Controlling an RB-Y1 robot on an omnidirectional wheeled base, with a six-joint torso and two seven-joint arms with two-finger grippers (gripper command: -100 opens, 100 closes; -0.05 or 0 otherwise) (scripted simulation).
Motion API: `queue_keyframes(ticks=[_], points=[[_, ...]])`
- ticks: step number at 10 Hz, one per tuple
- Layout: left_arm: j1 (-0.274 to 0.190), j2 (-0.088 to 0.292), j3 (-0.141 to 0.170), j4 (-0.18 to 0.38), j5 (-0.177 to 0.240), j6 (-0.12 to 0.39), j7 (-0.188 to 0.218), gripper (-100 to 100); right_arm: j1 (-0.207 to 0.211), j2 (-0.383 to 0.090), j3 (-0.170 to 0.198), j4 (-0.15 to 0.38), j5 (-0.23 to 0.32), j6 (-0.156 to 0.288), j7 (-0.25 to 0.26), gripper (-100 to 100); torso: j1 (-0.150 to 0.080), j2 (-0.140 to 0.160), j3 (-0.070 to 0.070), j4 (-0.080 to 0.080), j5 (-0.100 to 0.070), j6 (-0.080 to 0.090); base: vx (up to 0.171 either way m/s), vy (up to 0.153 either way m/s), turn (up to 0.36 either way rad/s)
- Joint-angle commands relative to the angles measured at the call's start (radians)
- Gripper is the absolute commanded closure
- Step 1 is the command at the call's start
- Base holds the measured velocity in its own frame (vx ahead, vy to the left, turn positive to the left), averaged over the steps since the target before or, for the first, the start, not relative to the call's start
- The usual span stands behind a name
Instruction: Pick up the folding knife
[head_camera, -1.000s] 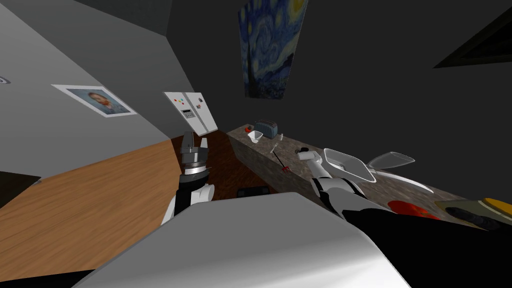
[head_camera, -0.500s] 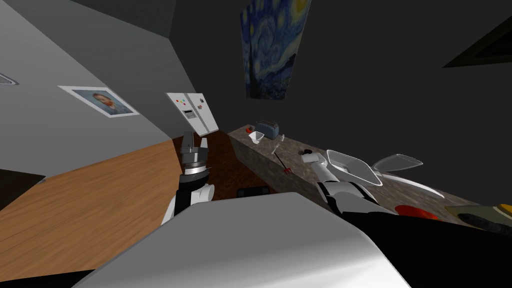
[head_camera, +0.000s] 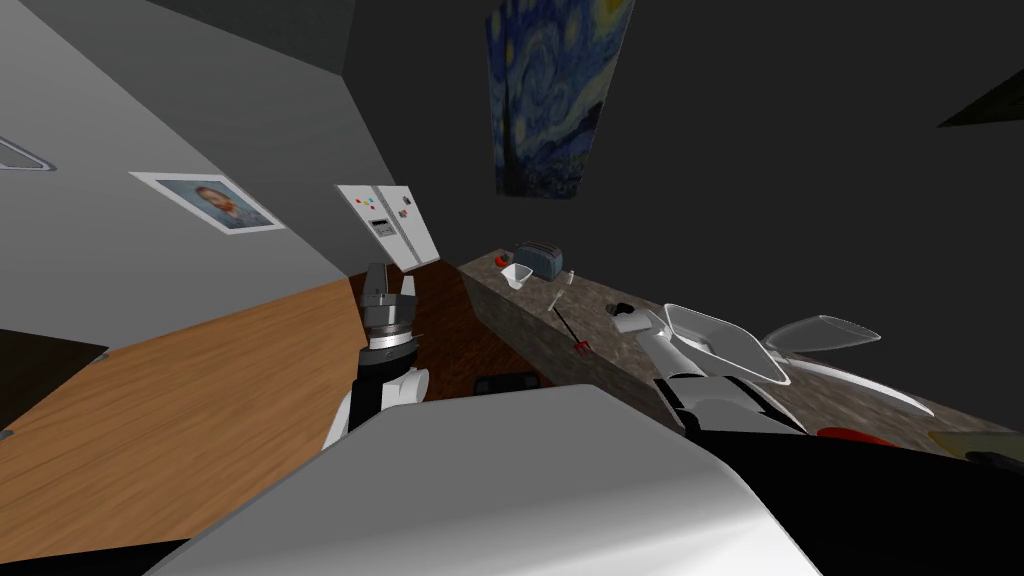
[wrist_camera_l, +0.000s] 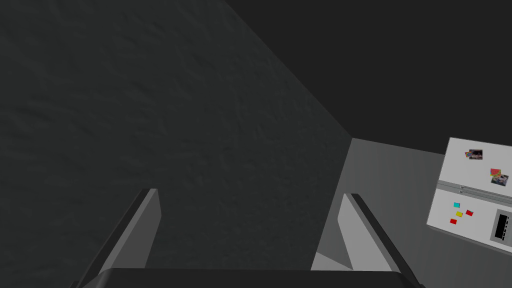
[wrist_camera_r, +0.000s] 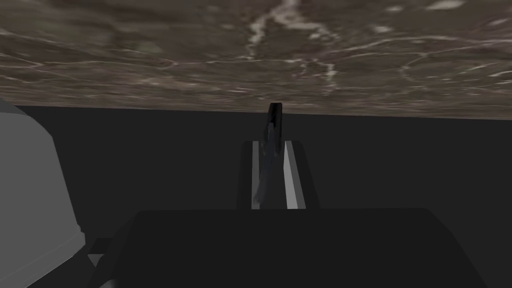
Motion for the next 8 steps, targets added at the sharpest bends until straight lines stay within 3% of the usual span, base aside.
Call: queue_keyframes(ticks=[1, 3, 4, 5, 6, 7, 8], points=[[0.0, 0.0, 0.0, 0.0, 0.0, 0.0, 0.0, 0, 0.05, -0.035, 0.016, -0.023, 0.005, -0.015, -0.05, 100, 0.0, 0.0, 0.0, 0.0, 0.0, 0.0, 0.068, 0.036, 0.028], [0.0, 0.0, 0.0, 0.0, 0.0, 0.0, 0.0, 0, 0.05, -0.035, 0.016, -0.023, 0.005, -0.015, -0.084, 100, -0.001, 0.0, 0.0, 0.0, 0.0, 0.001, 0.023, 0.008, -0.004], [0.0, 0.0, 0.0, 0.0, 0.0, 0.0, 0.0, 0, 0.099, -0.082, 0.052, -0.07, 0.004, -0.039, -0.125, 100, -0.002, 0.002, 0.001, 0.001, 0.0, 0.001, 0.043, 0.028, 0.058], [0.0, 0.0, 0.0, 0.0, 0.0, 0.0, 0.0, 0, 0.128, -0.097, 0.052, -0.07, 0.004, -0.039, -0.153, 100, 0.0, 0.001, 0.001, 0.001, 0.0, 0.001, 0.058, 0.039, 0.033], [0.0, 0.0, 0.0, 0.0, 0.0, 0.0, 0.0, 0, 0.128, -0.097, 0.052, -0.07, 0.004, -0.039, -0.179, 100, 0.0, 0.0, 0.001, 0.001, 0.001, 0.001, 0.036, 0.018, -0.012], [0.0, 0.0, 0.0, 0.0, 0.0, 0.0, 0.0, 0, 0.169, -0.144, 0.088, -0.116, 0.003, -0.063, -0.207, 100, -0.001, 0.001, 0.001, 0.001, 0.0, 0.001, 0.062, 0.031, 0.042], [0.0, 0.0, 0.0, 0.0, 0.0, 0.0, 0.0, 0, 0.205, -0.16, 0.088, -0.118, 0.003, -0.063, -0.236, 100, 0.001, 0.0, 0.001, 0.001, 0.001, 0.0, 0.07, 0.04, 0.046]])
